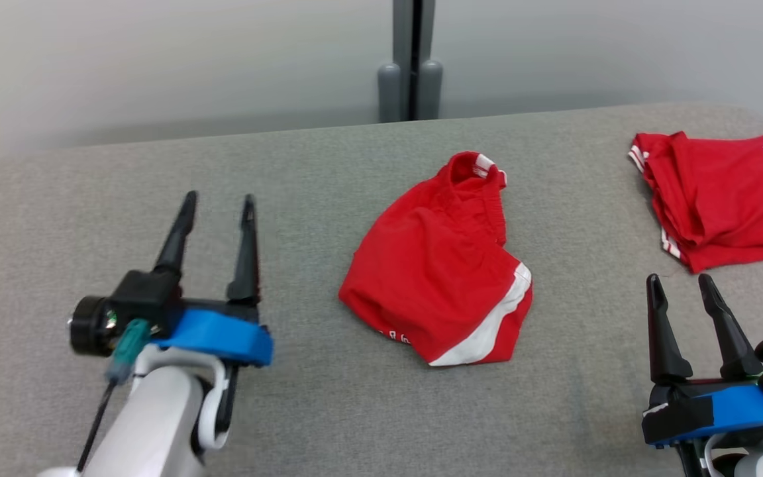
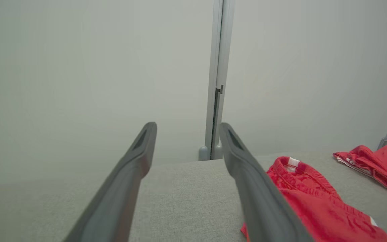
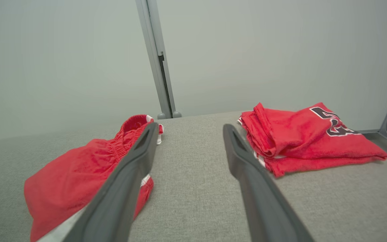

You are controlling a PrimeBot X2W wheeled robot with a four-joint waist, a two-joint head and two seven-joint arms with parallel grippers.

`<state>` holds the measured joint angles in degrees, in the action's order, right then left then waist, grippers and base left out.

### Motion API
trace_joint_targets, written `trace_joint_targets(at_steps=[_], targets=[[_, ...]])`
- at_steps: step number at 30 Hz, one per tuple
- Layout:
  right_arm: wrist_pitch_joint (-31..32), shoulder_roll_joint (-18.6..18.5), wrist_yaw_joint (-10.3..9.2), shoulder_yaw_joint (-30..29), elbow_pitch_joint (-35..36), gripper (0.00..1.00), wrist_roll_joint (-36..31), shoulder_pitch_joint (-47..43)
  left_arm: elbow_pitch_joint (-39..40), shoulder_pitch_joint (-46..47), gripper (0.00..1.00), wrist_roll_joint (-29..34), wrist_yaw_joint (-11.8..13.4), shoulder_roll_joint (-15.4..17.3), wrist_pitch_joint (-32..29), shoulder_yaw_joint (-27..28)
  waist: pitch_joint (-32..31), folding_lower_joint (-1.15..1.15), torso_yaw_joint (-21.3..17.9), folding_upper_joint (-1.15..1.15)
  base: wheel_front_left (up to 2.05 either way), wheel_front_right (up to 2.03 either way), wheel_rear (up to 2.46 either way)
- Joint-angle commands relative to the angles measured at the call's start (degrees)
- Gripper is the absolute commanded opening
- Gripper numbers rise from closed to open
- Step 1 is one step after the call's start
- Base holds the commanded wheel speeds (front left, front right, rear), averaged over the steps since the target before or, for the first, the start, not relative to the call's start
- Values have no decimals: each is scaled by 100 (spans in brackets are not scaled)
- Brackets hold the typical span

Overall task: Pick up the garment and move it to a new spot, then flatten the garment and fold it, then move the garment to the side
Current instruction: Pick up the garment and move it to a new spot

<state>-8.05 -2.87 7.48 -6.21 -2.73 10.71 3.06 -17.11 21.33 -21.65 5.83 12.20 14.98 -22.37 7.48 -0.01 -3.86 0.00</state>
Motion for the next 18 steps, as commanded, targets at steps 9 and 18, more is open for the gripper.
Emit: trace_joint_targets(at_steps=[9, 18], targets=[[91, -3, 4, -39, 83, 100, -20, -184, 606, -967, 100, 102, 218, 96, 27, 712, -143, 1, 285, 0, 0, 0, 0], [142, -3, 4, -14, 89, 100, 6, -320, 925, -1588, 100, 220, 35, 60, 27, 1237, -264, 1, 403, 0, 0, 0, 0]])
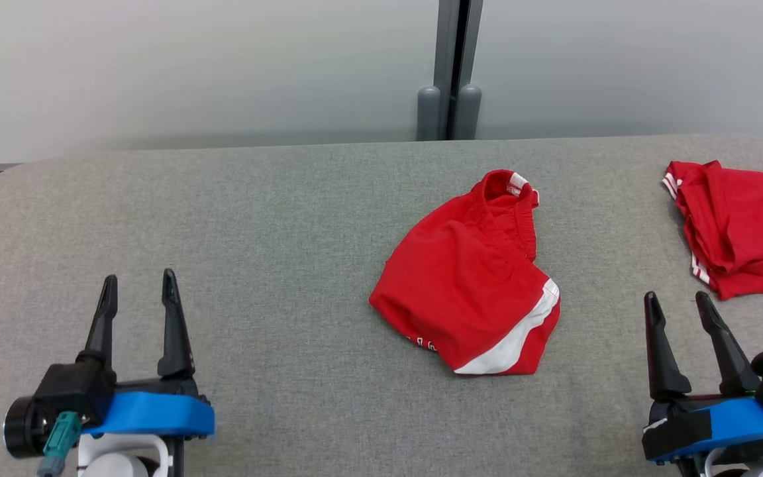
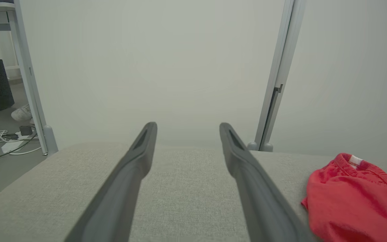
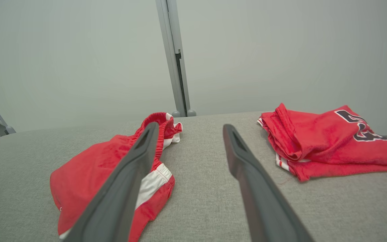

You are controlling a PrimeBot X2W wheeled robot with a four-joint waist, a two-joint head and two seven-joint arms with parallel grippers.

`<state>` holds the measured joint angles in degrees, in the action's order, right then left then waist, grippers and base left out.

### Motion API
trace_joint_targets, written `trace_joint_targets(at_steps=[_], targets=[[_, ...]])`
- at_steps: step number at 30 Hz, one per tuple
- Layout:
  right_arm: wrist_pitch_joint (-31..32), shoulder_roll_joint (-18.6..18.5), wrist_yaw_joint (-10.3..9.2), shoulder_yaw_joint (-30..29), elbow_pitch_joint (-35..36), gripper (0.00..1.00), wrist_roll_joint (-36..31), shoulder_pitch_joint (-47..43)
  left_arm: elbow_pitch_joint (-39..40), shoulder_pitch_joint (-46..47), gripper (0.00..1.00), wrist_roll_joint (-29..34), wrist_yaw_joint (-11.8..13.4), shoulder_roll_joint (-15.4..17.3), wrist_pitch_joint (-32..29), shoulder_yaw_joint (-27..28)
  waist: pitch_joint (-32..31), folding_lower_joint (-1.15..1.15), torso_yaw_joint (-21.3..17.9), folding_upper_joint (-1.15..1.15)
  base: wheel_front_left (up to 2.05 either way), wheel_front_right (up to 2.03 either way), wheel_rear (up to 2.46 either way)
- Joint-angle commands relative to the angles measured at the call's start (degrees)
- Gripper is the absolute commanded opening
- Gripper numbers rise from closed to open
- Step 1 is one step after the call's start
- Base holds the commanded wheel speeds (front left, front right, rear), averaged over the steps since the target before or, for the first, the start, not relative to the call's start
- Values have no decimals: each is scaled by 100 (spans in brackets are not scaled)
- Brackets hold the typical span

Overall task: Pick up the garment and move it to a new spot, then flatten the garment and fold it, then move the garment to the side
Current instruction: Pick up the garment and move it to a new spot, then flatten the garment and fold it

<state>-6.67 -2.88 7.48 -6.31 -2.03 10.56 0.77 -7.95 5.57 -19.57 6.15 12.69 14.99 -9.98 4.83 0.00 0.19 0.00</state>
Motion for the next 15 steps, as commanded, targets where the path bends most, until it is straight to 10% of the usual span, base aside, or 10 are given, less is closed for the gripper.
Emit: trace_joint_targets(at_steps=[1, 15], targets=[[6, -2, 4, -4, 20, 100, 20, -102, 5, -51, 100, 42, -30, -4, 26, 35, -5, 0, 1, 0, 0, 0, 0], [94, -2, 4, 7, 1, 100, 13, -162, -91, -168, 100, 376, -372, -234, 26, 286, 0, 0, 19, 0, 0, 0, 0]])
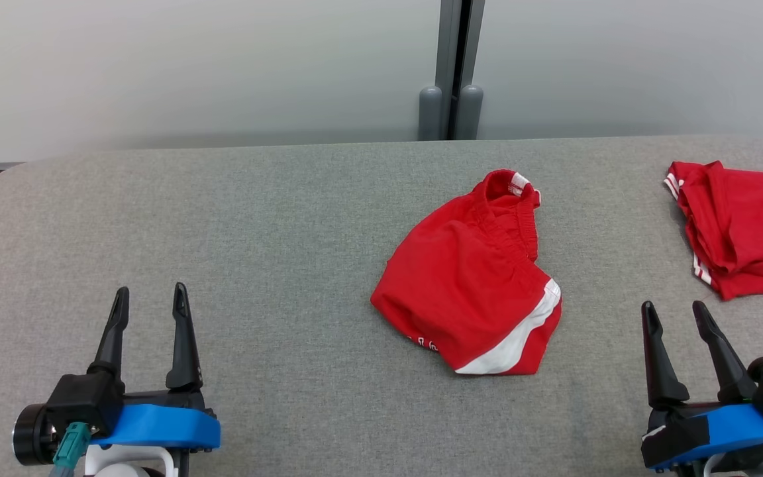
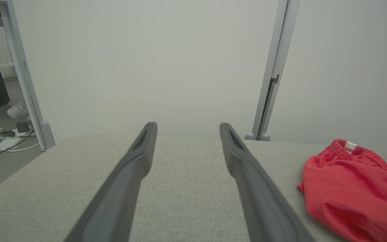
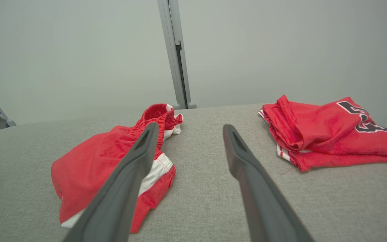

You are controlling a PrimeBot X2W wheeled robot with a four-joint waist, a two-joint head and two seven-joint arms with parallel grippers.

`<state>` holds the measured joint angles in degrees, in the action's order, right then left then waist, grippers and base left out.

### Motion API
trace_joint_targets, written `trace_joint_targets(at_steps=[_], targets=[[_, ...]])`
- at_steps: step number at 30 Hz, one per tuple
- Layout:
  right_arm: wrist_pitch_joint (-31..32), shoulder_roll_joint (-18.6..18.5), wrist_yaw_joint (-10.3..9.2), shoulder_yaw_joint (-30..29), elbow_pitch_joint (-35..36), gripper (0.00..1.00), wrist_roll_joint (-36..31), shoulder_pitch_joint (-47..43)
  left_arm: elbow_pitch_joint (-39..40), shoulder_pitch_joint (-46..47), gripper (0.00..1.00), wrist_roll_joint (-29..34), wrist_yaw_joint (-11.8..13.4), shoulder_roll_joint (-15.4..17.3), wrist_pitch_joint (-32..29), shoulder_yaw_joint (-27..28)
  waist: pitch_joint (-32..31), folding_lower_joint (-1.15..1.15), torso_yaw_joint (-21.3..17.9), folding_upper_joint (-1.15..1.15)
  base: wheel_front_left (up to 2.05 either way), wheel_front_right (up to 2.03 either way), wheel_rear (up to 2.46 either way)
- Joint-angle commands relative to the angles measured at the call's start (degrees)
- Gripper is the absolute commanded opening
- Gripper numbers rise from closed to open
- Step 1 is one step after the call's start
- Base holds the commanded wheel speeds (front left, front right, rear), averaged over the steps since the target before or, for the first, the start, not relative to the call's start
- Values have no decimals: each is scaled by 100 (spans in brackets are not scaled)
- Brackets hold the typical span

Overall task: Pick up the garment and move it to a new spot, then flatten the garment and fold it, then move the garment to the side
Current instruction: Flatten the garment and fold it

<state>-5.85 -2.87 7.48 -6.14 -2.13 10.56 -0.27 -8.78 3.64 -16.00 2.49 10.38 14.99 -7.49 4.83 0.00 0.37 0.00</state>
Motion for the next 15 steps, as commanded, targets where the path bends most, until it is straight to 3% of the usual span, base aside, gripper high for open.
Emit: trace_joint_targets(at_steps=[1, 15], targets=[[14, -3, 4, -12, 10, 100, 15, -62, -12, 34, 100, 45, -28, -19, 26, 51, 1, 0, 4, 0, 0, 0, 0], [80, -2, 4, 169, -133, 100, -158, 532, -107, 178, 100, 294, -201, -199, 26, 161, 142, 0, 98, 0, 0, 0, 0]])
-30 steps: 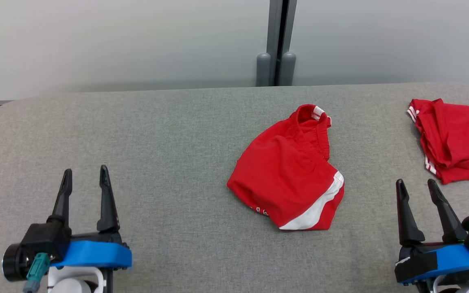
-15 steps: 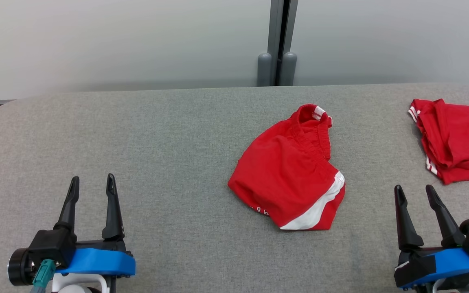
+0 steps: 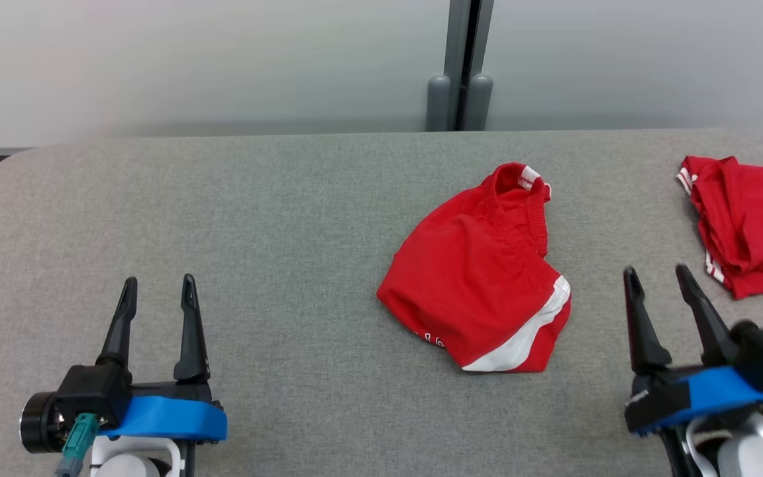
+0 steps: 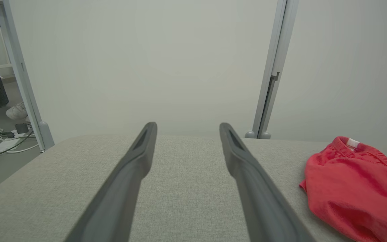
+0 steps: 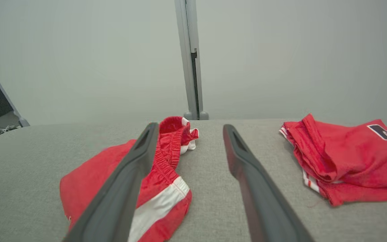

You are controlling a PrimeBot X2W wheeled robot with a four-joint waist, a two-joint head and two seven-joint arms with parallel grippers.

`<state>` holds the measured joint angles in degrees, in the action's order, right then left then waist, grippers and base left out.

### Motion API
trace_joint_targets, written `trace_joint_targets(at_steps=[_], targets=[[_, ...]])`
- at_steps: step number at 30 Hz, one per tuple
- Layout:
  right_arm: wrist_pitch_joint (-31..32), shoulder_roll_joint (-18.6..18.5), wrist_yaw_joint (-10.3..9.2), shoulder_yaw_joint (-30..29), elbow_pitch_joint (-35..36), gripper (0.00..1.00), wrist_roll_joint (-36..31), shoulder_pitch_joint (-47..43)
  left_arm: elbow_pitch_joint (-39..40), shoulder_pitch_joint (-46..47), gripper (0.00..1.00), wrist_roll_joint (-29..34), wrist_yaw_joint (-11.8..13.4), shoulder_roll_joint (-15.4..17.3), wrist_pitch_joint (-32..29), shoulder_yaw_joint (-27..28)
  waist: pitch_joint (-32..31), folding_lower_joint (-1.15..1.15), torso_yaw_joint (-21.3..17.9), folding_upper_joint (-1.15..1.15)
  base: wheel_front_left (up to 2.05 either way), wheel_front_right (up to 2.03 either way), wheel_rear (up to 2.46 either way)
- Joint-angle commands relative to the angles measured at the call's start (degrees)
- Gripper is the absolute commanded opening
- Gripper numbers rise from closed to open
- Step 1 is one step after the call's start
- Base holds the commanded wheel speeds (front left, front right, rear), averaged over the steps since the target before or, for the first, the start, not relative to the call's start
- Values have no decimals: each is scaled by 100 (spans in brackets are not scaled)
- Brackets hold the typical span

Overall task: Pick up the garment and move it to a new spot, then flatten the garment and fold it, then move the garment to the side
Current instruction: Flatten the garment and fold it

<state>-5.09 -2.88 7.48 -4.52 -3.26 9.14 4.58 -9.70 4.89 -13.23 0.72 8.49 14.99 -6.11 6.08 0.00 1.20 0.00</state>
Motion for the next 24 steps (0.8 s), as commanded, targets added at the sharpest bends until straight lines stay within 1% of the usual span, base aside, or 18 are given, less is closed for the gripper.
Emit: trace_joint_targets(at_steps=[1, 5, 6, 10, 15, 24], targets=[[25, -2, 4, 44, -42, 100, -32, 157, -19, 78, 100, 31, -31, -26, 26, 20, 43, 0, 29, 0, 0, 0, 0], [95, -4, 4, 179, -256, 100, -90, 617, -38, 219, 100, 116, -84, -83, 26, -36, 199, 0, 139, 0, 0, 0, 0], [128, -18, 4, 206, -447, 100, -117, 796, -70, 306, 100, 134, -129, -105, 26, -60, 281, 0, 213, 0, 0, 0, 0], [128, -71, 3, 182, -987, 100, -136, 1075, -127, 456, 100, 193, -167, -189, 27, -92, 433, 0, 366, 0, 0, 0, 0], [34, -133, 4, 73, -1822, 100, -231, 1196, -194, 570, 100, 268, -220, -255, 27, -102, 598, 0, 549, 0, 0, 0, 0], [-245, -76, 4, 42, -3193, 100, -152, 1419, -254, 652, 100, 337, -279, -320, 27, -47, 721, 0, 671, 0, 0, 0, 0]])
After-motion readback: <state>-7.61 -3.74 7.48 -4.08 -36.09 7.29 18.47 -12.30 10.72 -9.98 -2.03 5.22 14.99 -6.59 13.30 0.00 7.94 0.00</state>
